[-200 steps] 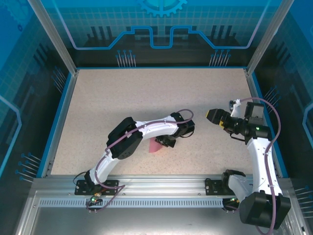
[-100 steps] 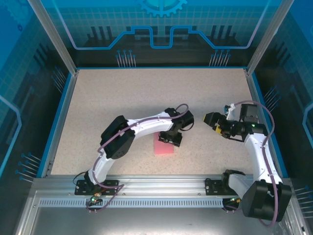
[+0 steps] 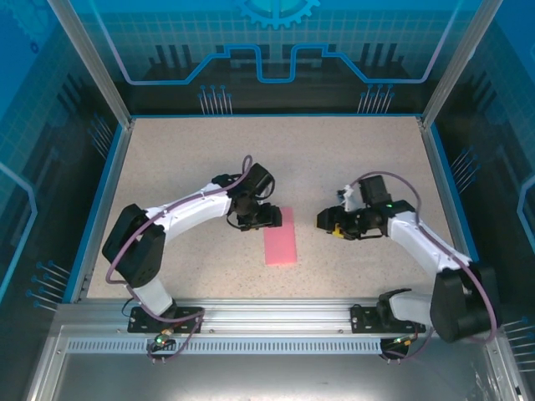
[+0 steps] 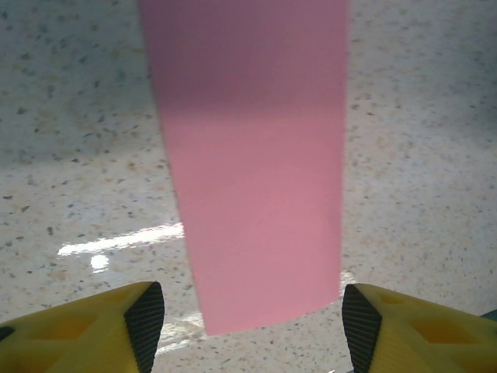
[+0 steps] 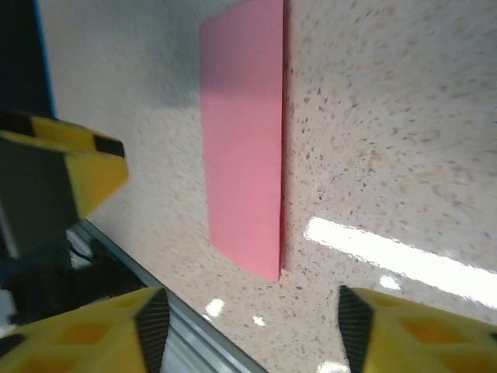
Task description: Fold a paper plane with a square sheet of paper (fold left side to right side)
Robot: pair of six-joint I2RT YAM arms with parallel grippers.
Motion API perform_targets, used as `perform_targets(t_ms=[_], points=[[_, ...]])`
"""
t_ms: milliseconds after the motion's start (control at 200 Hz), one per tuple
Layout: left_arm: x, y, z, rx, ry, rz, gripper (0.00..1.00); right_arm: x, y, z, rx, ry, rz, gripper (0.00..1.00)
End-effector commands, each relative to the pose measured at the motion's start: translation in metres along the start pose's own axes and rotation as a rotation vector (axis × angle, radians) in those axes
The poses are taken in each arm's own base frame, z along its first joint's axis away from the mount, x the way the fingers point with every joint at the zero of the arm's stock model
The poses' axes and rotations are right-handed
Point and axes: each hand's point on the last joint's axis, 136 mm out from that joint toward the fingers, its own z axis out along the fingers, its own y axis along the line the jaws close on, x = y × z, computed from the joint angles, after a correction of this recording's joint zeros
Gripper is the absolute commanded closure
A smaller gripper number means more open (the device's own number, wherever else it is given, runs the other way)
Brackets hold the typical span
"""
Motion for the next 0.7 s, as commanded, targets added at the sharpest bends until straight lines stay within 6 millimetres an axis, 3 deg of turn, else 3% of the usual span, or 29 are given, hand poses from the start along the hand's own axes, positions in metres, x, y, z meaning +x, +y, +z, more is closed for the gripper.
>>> perform_targets(t_ms=[0, 125, 190, 370, 695], points=[[0.005, -0.008, 0.004, 0.099, 0.02, -0.04, 0.34, -0.021, 0.015, 0.023, 0.039, -0.022, -0.074, 0.46], [0.012, 0.0, 0.016, 0.092, 0.044, -0.074, 0.34, -0.028, 0.02, 0.056, 0.069, 0.009, -0.108, 0.47], [0.015, 0.005, 0.021, 0.086, 0.051, -0.09, 0.35, -0.041, 0.033, 0.069, 0.063, 0.008, -0.14, 0.48], [0.023, 0.012, 0.029, 0.081, 0.074, -0.111, 0.34, -0.054, 0.033, 0.108, 0.114, 0.063, -0.163, 0.5], [0.032, 0.015, 0.037, 0.089, 0.109, -0.128, 0.34, -0.055, 0.008, 0.135, 0.228, 0.128, -0.162, 0.51]])
